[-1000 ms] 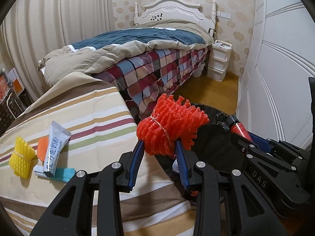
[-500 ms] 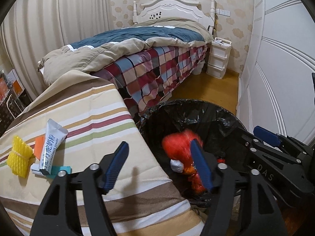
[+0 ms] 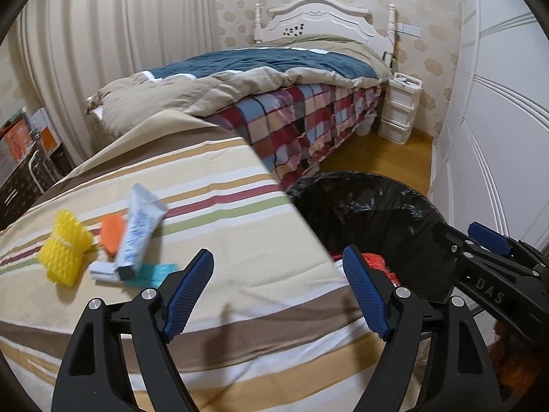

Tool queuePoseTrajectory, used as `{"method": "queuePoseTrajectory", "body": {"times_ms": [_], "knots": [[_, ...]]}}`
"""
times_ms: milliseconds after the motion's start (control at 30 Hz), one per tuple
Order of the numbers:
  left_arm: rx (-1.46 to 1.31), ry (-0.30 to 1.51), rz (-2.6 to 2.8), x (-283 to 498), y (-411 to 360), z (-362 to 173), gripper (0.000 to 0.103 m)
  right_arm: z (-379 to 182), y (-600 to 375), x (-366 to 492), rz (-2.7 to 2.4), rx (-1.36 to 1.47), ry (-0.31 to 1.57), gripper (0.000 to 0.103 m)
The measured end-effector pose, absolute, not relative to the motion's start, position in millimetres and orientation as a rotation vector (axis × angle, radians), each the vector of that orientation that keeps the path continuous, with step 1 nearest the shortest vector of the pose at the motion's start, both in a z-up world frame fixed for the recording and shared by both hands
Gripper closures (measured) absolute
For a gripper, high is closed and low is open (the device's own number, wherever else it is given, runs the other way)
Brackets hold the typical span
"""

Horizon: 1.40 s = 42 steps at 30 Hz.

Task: Collect trash
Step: 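Open both tools to drop the net and bottle into the bin, then return to the pile and close the right tool on the white toothpaste tube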

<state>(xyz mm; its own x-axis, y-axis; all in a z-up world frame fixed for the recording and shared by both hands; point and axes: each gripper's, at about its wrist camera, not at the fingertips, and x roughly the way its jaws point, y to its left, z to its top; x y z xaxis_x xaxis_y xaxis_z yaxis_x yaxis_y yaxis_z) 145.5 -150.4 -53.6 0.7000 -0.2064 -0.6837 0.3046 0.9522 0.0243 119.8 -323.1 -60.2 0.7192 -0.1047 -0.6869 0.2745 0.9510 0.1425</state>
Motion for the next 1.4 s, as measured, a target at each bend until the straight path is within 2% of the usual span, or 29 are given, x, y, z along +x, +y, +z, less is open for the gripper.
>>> {"method": "queuePoseTrajectory", "body": {"times_ms": [400, 1400], "knots": [[0.094, 0.756, -0.167, 137.1, -80.7, -56.9, 0.025, -47.6, -270.4, 116.8, -0.117, 0.200, 0.741, 0.038], [0.007, 0.775, 0.081, 140.0, 69.3, -58.1, 0.025, -29.0, -107.6, 181.2, 0.147, 0.044, 0.777, 0.038]]}}
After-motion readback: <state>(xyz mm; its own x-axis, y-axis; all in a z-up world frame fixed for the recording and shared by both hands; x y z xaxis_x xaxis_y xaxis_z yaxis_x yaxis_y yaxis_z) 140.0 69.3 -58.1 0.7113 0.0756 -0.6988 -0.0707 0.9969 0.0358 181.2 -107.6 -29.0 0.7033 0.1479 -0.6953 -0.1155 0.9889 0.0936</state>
